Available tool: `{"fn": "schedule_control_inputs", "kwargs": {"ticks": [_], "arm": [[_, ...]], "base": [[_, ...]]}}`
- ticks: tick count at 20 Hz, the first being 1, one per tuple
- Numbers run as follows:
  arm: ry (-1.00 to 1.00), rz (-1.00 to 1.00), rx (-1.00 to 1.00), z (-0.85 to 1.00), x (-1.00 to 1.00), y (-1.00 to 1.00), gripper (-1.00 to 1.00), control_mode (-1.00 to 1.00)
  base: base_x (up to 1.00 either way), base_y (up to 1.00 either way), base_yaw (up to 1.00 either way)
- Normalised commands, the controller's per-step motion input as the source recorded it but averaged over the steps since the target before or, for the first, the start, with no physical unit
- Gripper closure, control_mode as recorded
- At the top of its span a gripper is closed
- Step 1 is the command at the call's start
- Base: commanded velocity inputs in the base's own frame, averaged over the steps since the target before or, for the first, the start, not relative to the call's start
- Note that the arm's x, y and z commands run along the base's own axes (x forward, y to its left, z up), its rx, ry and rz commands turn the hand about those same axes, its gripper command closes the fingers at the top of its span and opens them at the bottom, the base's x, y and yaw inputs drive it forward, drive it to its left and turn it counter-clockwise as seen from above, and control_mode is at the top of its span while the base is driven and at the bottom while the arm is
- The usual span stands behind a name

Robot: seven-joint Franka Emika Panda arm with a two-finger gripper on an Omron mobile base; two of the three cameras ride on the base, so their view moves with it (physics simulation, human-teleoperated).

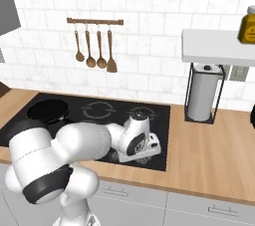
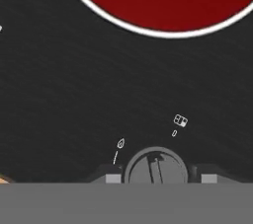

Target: Pick the kettle from the counter and place it on a stove burner. Then turn the burner on.

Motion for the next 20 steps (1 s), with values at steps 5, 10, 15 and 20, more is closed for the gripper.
{"fn": "schedule_control_inputs", "kwargs": {"ticks": [5, 10, 15, 20], "arm": [[-0.2, 0.69, -0.06, 0.0, -0.37, 0.0, 1.0, -1.0], [-0.2, 0.6, -0.03, 0.02, -0.16, 0.01, -1.0, -1.0], [-0.21, 0.23, 0.0, 0.45, -0.07, 0.0, -1.0, -1.0], [-0.27, 0.14, 0.0, 0.98, -0.31, 0.0, -1.0, -1.0]], "base": [[0.0, 0.0, 0.0], [0.0, 0.0, 0.0], [0.0, 0.0, 0.0], [0.0, 0.0, 0.0]]}}
